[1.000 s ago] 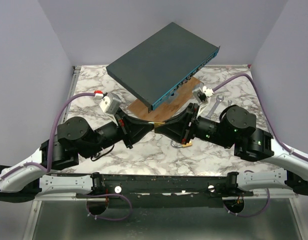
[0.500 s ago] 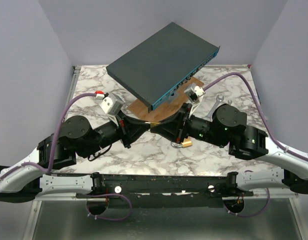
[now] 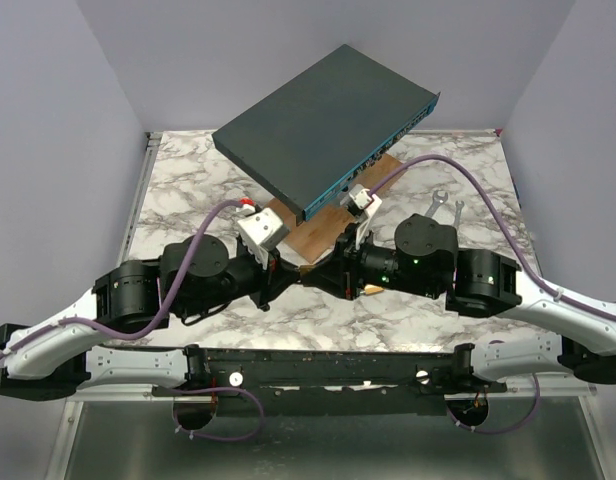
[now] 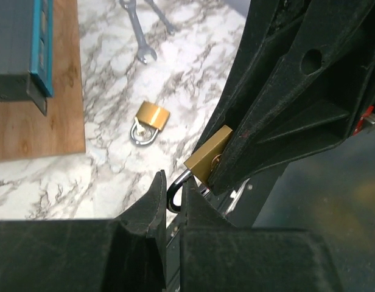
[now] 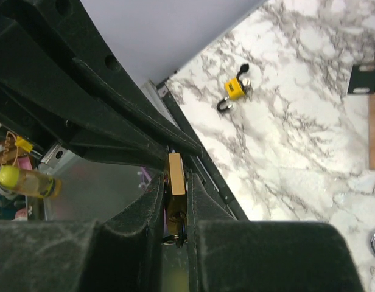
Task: Lock with the key
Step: Lock the lock.
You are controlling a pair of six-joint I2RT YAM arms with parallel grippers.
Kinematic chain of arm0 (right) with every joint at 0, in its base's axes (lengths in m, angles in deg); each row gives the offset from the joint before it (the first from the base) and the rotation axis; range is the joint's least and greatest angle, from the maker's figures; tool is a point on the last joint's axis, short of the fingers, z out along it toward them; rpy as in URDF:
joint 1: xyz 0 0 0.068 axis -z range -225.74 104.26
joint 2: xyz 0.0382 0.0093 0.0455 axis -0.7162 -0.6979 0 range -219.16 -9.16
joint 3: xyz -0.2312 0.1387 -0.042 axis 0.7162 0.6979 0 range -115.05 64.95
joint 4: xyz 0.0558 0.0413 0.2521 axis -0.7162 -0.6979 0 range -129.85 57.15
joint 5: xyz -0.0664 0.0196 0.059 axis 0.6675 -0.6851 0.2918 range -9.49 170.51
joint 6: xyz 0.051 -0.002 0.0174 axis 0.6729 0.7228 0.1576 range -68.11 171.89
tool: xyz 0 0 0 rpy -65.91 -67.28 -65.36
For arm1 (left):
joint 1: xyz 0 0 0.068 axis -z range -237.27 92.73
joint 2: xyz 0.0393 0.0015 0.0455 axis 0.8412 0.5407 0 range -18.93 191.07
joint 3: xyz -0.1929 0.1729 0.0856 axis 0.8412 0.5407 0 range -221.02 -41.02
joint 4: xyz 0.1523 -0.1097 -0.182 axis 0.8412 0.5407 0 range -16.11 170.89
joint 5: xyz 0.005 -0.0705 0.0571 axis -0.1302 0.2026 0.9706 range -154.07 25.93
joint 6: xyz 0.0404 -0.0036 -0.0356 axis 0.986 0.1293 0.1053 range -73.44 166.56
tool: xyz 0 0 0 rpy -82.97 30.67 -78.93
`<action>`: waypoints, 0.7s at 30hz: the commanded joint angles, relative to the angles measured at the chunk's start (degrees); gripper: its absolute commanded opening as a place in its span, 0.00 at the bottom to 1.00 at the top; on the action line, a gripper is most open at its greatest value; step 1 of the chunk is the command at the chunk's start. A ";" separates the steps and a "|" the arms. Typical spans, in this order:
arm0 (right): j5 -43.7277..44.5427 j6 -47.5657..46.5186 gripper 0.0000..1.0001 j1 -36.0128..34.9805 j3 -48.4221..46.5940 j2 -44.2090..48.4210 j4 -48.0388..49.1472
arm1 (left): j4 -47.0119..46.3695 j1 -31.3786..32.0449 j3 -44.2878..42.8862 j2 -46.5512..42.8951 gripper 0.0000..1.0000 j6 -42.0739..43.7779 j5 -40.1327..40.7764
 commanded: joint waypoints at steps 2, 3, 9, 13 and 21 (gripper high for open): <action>4.39 -0.88 0.01 -0.63 1.34 -5.80 11.84 | -13.44 5.20 0.38 5.75 0.00 -3.91 -20.96; 4.43 -1.02 0.01 -0.62 1.26 -5.15 11.71 | -13.28 5.20 0.08 5.35 0.00 -3.64 -20.41; 4.35 -0.69 0.01 -0.61 3.02 -2.22 11.16 | -13.07 5.16 -0.83 1.95 0.00 -2.61 -16.56; 3.16 -0.57 0.05 -0.56 6.60 0.66 13.50 | -15.78 5.20 1.31 -2.45 0.00 -1.67 -12.55; -2.10 -2.80 0.58 -0.62 11.18 7.53 17.40 | -19.33 5.20 3.84 -8.42 0.00 0.00 -13.30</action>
